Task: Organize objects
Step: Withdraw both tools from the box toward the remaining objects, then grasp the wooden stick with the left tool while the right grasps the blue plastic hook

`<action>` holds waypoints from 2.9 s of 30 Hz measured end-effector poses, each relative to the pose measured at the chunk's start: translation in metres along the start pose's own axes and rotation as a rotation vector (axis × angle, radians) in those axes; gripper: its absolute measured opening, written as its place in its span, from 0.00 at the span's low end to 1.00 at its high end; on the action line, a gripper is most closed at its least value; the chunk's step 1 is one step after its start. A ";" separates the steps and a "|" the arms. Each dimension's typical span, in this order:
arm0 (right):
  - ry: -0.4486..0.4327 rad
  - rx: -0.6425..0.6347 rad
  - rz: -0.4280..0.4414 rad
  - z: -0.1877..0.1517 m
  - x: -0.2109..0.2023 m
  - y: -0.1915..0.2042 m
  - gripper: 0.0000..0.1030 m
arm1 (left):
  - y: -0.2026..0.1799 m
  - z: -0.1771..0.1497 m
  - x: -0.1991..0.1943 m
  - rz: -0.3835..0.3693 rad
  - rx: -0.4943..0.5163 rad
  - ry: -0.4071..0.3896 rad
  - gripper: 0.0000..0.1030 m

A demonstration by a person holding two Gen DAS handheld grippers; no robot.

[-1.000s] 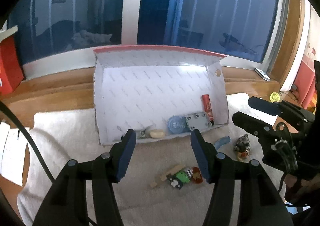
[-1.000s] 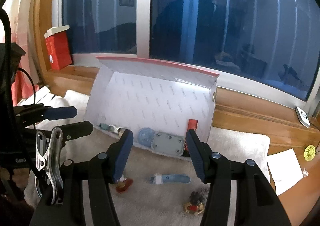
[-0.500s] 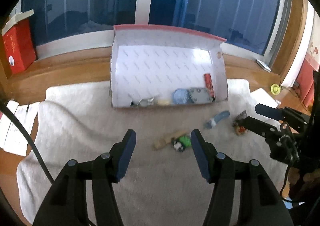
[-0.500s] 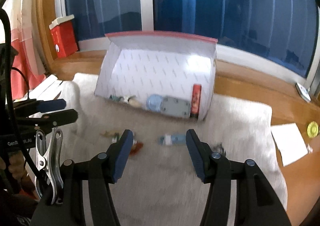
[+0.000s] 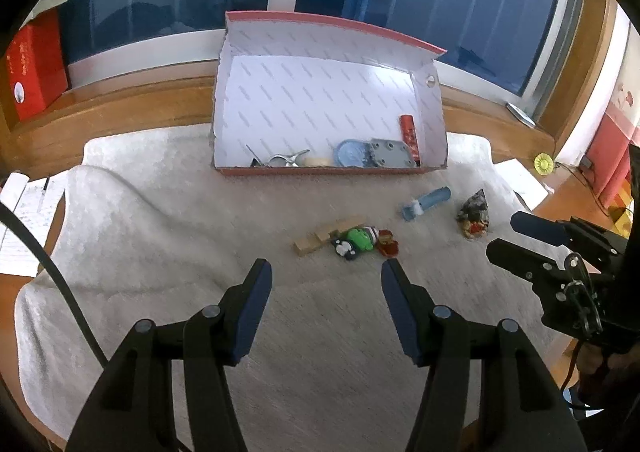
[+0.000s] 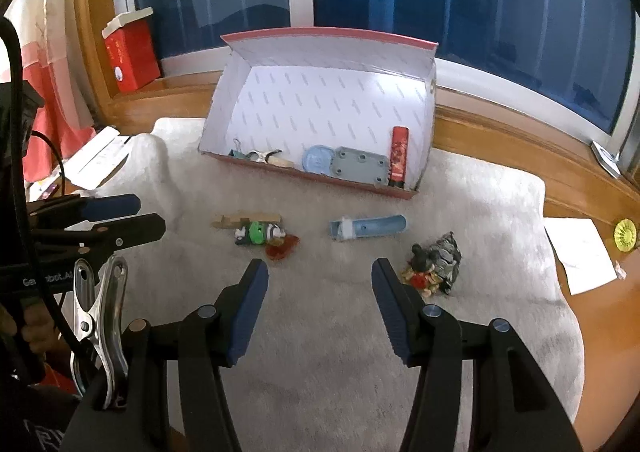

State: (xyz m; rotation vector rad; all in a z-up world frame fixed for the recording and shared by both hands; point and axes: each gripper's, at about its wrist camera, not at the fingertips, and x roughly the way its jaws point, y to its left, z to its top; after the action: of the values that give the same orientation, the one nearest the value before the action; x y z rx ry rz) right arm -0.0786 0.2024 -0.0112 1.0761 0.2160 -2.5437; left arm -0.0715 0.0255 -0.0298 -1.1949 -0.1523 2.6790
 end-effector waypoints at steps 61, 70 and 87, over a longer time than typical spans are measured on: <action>0.174 -0.177 0.135 0.025 0.127 0.028 0.17 | 0.034 0.004 0.083 -0.097 0.101 0.191 0.02; 0.198 -0.107 0.147 0.009 0.104 0.017 0.17 | 0.029 0.029 0.099 -0.106 0.237 0.185 0.09; 0.146 -0.172 0.001 0.020 0.105 0.003 0.46 | 0.028 0.042 0.126 -0.192 0.313 0.218 0.09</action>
State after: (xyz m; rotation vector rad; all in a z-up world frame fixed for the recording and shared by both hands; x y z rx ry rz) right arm -0.1575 0.1652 -0.0725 1.1935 0.4633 -2.3957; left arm -0.1887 0.0261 -0.0983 -1.2850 0.1709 2.2853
